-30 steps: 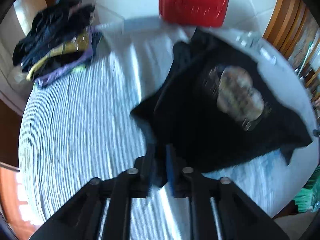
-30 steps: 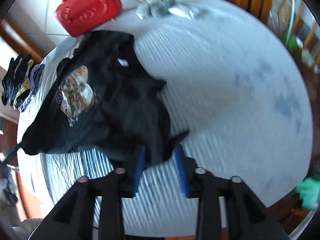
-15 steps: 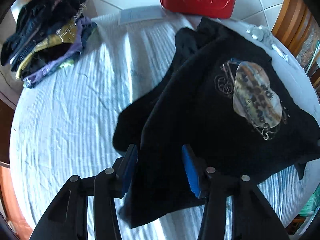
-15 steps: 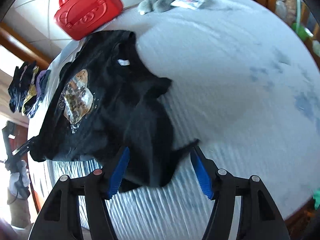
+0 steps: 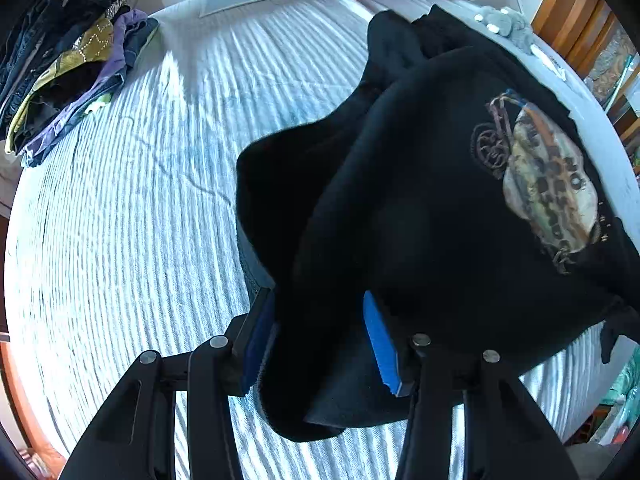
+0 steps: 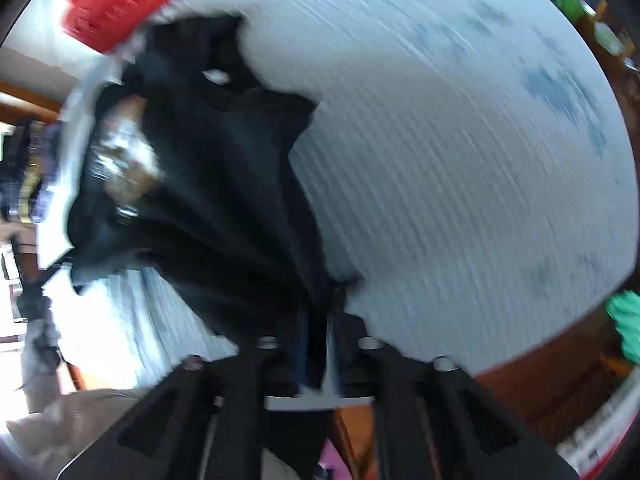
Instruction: Fold clothes
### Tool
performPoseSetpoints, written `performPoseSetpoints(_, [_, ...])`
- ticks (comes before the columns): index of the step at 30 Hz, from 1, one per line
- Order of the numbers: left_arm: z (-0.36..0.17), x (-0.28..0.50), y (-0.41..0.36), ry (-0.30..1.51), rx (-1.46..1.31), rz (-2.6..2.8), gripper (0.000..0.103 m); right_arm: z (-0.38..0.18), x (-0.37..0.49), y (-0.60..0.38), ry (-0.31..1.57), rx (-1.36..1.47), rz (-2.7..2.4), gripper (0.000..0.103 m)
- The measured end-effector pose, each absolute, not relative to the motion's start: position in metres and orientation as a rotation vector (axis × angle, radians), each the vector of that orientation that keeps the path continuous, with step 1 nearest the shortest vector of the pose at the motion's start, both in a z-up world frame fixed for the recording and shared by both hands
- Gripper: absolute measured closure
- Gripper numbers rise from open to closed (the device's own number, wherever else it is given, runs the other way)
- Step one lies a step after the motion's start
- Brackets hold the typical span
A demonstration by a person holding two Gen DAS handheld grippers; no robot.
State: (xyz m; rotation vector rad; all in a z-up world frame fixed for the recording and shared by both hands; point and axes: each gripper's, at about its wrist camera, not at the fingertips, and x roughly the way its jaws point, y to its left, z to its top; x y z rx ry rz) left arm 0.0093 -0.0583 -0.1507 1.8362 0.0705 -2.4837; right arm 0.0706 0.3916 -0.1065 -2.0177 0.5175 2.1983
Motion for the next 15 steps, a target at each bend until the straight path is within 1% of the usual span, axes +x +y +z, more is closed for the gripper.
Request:
performPoseSetpoints(1, [-0.143, 0.011, -0.061, 0.088, 1.810, -2.506, 0.056, -0.105, 0.068, 0.391, 0.467, -2.018, 2.178, 0.054])
performPoseSetpoints(2, [-0.137, 0.012, -0.064, 0.110, 1.785, -2.525, 0.056, -0.096, 0.062, 0.390, 0.424, -1.995, 2.201, 0.054])
performPoseSetpoints(4, [-0.123, 0.008, -0.072, 0.160, 1.724, -2.565, 0.056, -0.067, 0.044, 0.385, 0.399, -1.905, 2.317, 0.054])
performPoseSetpoints(7, [-0.109, -0.015, -0.079, 0.159, 1.644, -2.614, 0.056, -0.032, 0.000, 0.367, 0.335, -1.775, 2.528, 0.054])
performPoseSetpoints(11, [-0.111, -0.048, -0.075, 0.184, 1.625, -2.683, 0.056, -0.029, -0.061, 0.336, 0.261, -1.738, 2.671, 0.054])
performPoseSetpoints(15, [-0.127, -0.096, -0.058, 0.164, 1.649, -2.744, 0.056, -0.048, -0.111, 0.317, 0.273, -1.765, 2.731, 0.054])
